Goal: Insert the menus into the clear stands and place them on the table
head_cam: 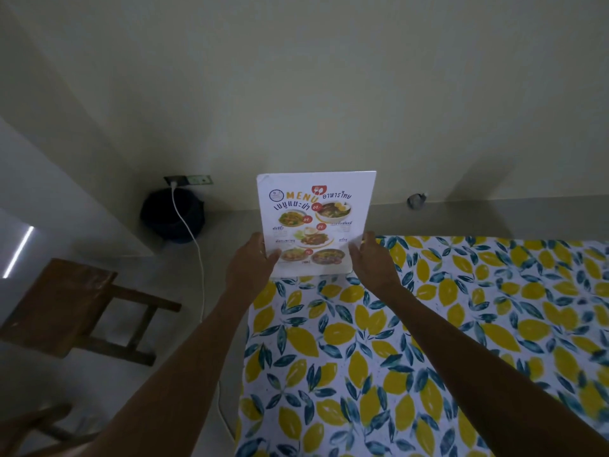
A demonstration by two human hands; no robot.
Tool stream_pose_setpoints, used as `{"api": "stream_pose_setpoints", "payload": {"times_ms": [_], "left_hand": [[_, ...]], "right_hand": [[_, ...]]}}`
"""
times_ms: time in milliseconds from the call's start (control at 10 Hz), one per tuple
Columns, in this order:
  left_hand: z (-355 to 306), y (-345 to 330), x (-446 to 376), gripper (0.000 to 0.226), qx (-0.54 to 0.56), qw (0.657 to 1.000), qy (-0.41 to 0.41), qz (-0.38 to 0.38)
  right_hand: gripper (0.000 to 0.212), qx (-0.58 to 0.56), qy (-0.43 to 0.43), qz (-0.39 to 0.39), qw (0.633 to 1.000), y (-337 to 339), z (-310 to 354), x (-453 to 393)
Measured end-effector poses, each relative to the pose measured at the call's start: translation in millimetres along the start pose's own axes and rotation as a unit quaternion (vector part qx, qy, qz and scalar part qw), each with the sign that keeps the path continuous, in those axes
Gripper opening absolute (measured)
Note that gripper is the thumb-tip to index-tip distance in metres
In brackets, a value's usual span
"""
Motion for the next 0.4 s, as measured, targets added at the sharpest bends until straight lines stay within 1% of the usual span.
{"api": "stream_pose_setpoints", "payload": {"times_ms": [100,200,300,400], "left_hand": [[3.1,0.6,1.5,0.037,0.014,1.000,0.010,-0.001],[7.2,0.7,2.3,0.041,0.038,0.999,0.020,0.003],[7.9,1.6,3.9,0.044,0.042,0.999,0.024,-0.007],[9.0,2.3,2.0,0.043,0.035,0.999,0.020,-0.026]], "right_hand": [[0.035,-0.030,-0.003,0.000,1.000,5.5,0.0,-0.9],[0.037,-0.044,0.012,-0.001,0.999,11.3,1.8,-1.4],[0.037,-0.051,0.015,-0.007,0.999,13.8,0.9,-0.8],[0.037,-0.053,0.016,-0.015,0.998,15.8,-5.6,-2.0]]}}
Point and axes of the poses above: each hand's wrist, its own x-axis away from the middle knuckle, its own y-axis out of the back of the hand, z = x × y, the point moved 8 cm from there along -x, towards the middle knuckle, and after that the axes turned 5 degrees about z, right-handed, at the moved point
